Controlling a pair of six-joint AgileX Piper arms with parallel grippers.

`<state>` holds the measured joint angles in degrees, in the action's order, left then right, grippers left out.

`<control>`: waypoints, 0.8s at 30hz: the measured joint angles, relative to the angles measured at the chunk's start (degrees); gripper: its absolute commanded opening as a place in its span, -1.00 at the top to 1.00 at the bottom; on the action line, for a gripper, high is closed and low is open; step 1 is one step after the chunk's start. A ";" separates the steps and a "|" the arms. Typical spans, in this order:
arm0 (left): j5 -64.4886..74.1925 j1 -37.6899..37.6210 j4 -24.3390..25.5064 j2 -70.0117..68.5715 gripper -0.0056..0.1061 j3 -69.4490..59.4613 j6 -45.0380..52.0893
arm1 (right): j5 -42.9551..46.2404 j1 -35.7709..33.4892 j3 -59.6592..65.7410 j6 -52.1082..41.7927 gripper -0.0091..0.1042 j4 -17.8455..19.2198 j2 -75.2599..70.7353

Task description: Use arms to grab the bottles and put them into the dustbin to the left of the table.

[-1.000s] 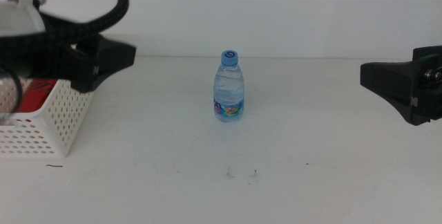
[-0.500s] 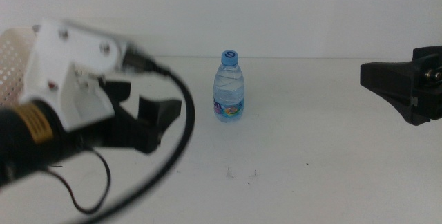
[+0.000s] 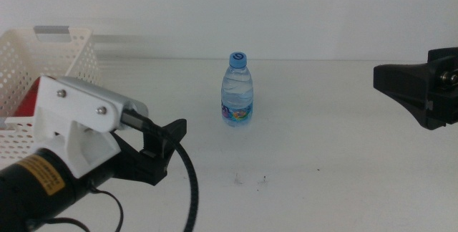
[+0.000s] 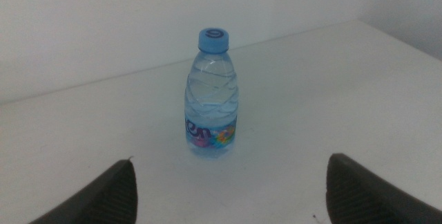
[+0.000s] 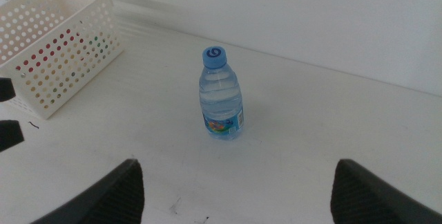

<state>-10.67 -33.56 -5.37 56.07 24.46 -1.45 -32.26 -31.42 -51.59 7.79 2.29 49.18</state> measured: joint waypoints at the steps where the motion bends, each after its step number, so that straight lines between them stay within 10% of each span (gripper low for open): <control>1: -1.01 0.00 0.40 0.54 -0.78 -0.52 0.00 | 0.00 0.00 0.00 0.00 -0.77 0.00 0.00; 16: -31.76 2.90 5.37 21.67 -0.78 -3.81 -4.93 | 0.00 0.00 0.00 0.00 -0.77 0.00 0.00; 24: -36.28 9.27 22.47 36.89 -0.78 6.28 -15.50 | 0.00 0.00 0.00 0.00 -0.77 0.00 0.00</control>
<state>-46.94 -24.30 17.10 92.96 30.74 -16.95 -32.26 -31.42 -51.59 7.79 2.29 49.18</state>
